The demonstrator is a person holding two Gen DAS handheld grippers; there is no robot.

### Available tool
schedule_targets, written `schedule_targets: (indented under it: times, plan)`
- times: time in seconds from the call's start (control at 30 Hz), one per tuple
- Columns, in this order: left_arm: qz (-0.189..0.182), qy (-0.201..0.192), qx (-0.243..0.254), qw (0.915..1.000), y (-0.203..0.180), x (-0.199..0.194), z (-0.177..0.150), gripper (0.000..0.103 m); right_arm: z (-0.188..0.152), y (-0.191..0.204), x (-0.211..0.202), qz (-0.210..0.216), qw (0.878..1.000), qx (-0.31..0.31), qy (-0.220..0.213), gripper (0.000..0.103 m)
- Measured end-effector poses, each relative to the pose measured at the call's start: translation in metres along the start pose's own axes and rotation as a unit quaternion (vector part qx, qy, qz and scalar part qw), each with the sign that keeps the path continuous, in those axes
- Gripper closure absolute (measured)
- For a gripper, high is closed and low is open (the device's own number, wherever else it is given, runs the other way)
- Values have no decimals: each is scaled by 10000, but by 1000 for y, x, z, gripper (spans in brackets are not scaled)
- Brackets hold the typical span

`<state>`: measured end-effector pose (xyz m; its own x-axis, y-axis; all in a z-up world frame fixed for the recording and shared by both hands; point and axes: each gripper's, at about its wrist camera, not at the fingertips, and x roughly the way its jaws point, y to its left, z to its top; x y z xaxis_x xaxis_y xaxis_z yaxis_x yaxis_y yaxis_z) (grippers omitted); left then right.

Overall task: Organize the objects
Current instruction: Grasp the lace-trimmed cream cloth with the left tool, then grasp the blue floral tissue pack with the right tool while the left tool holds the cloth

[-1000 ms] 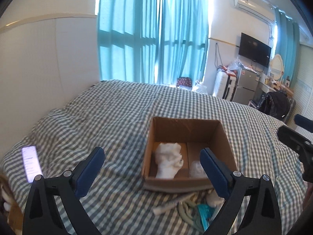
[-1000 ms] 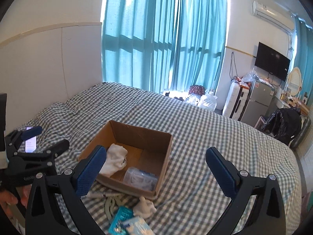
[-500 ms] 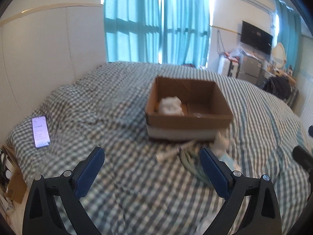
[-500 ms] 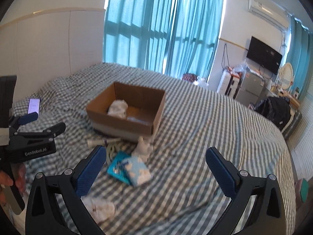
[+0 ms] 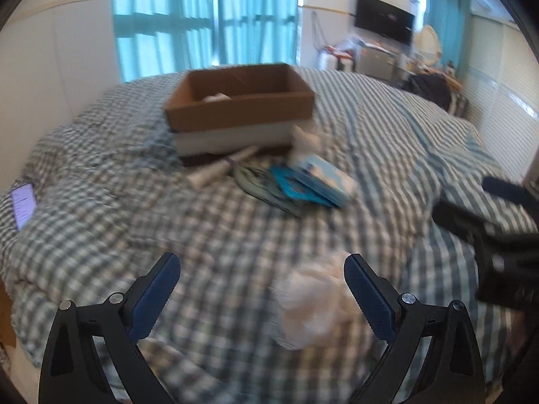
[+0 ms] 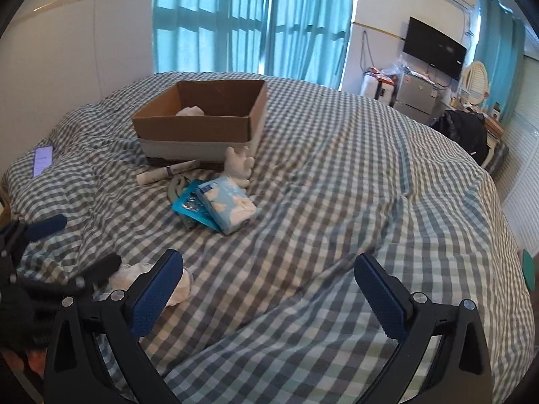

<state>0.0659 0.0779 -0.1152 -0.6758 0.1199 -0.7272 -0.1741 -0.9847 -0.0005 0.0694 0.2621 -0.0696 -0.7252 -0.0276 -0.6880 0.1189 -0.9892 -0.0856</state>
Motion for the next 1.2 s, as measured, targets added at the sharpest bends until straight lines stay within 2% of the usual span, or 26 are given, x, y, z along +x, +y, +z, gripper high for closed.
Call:
schedule_targets:
  times: [0.13,0.2,0.27,0.37,0.5,0.6,0.73,0.93,1.13,1.2]
  plan:
    - [-238,281,368,9986,-27,19,-15,5,-3,-7,1,-34,9999,120,40,1]
    - [-309,521,589,9964,-37,34,-23,22,-4,-7,2,-11,9999,126,67,1]
    - [-416,814,701,9933,-41,48,-30,68,-4,-6,6,20,9999,104,97,1]
    - [-631,758,479,9940,-31,45,-25,82,-4,-4,11,77,9999,64,95,1]
    - [-379,356,322,9981,-13,31,-5,84,4,-2,26,150,9997,42,168,1]
    - [-252,272,56,9993,5,31,10,84,14,6,40,327,9992,-21,232,1]
    - [45,193,-62,9998,28,43,28,84,31,21,70,472,9981,-159,366,1]
    - [320,105,-177,9993,54,57,48,84,50,29,119,675,9954,-170,659,8]
    - [294,121,-156,9994,64,75,61,84,56,27,164,982,9892,58,1086,21]
    - [257,123,-118,9995,64,79,63,84,54,26,171,1192,9855,200,1190,29]
